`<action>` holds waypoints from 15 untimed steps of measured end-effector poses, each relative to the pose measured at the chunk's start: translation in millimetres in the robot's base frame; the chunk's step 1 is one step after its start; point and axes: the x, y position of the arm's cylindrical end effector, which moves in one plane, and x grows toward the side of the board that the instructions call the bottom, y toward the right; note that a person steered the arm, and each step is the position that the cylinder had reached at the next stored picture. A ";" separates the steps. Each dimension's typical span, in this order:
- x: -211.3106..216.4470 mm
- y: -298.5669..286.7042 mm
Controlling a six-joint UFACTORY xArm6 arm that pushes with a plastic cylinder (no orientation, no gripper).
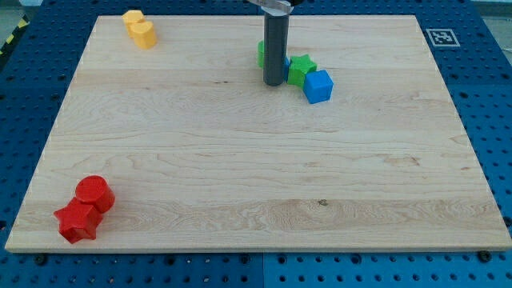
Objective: Place the green star to the left of the blue cube
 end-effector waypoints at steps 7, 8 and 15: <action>8.0 110.0; -30.3 26.5; -4.5 22.1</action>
